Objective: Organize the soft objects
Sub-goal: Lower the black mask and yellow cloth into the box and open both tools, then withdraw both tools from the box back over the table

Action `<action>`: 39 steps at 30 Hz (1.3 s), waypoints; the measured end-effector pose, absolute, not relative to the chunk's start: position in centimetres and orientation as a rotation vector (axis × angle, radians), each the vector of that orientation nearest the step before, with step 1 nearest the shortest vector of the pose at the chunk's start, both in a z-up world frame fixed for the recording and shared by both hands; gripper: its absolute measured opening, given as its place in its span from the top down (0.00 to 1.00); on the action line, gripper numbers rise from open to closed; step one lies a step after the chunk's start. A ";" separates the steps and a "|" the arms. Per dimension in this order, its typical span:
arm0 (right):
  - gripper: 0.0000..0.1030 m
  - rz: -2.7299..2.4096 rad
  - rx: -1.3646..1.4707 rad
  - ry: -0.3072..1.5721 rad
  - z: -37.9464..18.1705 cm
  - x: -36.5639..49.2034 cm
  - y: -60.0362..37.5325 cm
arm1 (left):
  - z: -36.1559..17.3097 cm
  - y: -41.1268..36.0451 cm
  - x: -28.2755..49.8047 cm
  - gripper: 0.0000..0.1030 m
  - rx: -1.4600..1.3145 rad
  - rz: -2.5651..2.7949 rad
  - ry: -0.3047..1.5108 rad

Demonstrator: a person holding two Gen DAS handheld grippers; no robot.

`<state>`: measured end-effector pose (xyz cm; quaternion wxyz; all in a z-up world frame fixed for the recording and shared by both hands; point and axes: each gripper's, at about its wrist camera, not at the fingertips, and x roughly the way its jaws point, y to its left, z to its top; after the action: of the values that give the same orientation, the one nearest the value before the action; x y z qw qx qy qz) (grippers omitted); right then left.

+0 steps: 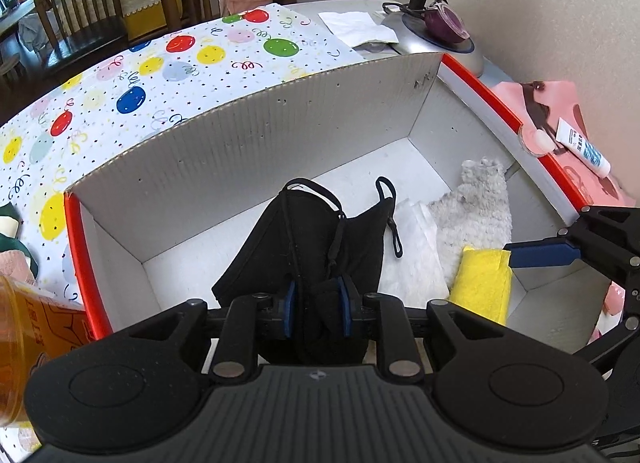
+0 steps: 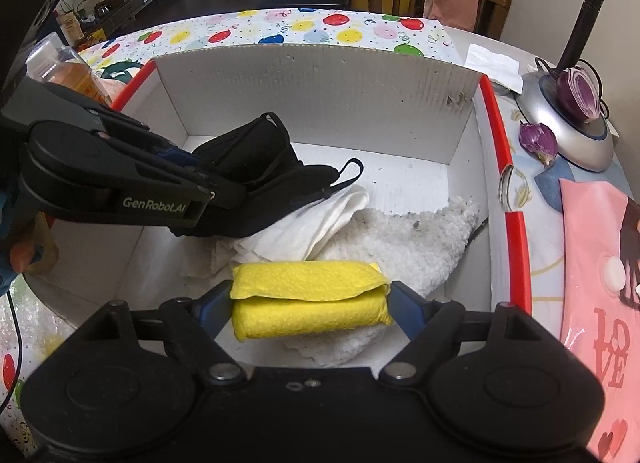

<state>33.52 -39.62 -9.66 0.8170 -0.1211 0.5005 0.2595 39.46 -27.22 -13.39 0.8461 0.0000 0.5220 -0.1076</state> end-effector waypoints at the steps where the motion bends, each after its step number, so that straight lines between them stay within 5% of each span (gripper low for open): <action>1: 0.18 0.556 -0.252 1.064 -9.6 33.5 -39.7 | -13.3 -27.2 39.4 0.77 -0.004 -0.226 1.101; 8: 0.14 0.577 -0.212 1.021 -7.8 32.8 -40.6 | -12.4 -26.7 38.5 0.69 -0.045 -0.245 1.082; 10: 0.13 0.584 -0.193 1.012 -7.3 32.5 -40.9 | -12.0 -26.8 38.1 0.36 -0.044 -0.249 1.069; 11: 0.13 0.586 -0.185 1.005 -6.9 32.3 -41.0 | -11.7 -26.7 37.9 0.30 -0.050 -0.256 1.060; 39: 0.00 0.697 -0.105 0.725 4.1 22.2 -37.7 | -1.4 -17.9 24.3 0.29 -0.096 -0.367 0.755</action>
<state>22.25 -37.72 4.13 0.8750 -0.0504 0.3470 0.3338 24.31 -17.86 -1.38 0.9122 -0.0465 0.3662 -0.1781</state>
